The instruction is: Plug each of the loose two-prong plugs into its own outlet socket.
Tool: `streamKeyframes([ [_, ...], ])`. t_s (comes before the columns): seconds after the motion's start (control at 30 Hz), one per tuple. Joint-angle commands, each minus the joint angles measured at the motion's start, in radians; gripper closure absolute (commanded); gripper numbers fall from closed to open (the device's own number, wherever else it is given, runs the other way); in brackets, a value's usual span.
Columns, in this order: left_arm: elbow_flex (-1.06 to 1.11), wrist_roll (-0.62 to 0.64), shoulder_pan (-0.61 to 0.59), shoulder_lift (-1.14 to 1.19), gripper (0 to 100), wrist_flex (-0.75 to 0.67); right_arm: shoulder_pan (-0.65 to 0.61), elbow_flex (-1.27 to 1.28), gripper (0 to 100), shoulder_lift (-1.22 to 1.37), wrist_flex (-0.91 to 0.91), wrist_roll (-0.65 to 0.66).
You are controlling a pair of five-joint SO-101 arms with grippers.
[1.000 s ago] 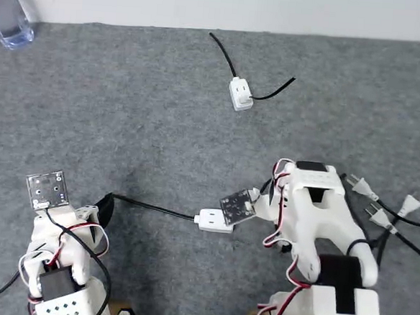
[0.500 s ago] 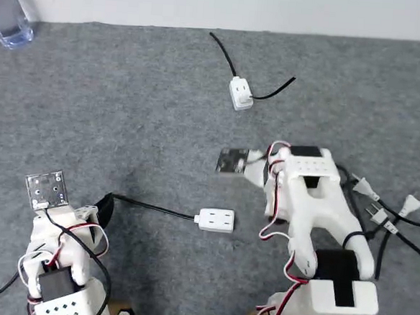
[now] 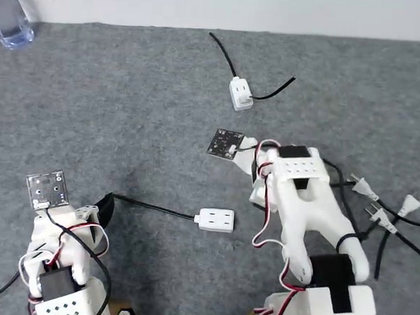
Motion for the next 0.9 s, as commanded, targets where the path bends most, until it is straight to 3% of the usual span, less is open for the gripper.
streamKeyframes([
  [0.0, -0.004, -0.002, 0.000, 0.000, 66, -0.020, -0.004, 0.028, 98.7, -0.051, -0.068, -0.021],
  [0.17, -0.004, -0.002, 0.000, 0.000, 66, -0.020, 0.002, 0.040, 97.6, -0.051, -0.065, -0.021],
  [0.4, -0.004, -0.002, 0.002, 0.000, 66, -0.020, 0.001, 0.040, 80.6, -0.059, -0.064, -0.021],
  [0.63, -0.004, -0.002, 0.002, 0.000, 66, -0.020, 0.001, 0.034, 82.4, -0.062, -0.053, -0.020],
  [0.87, -0.004, -0.002, 0.002, 0.000, 66, -0.020, 0.018, -0.066, 82.1, -0.105, 0.134, 0.071],
])
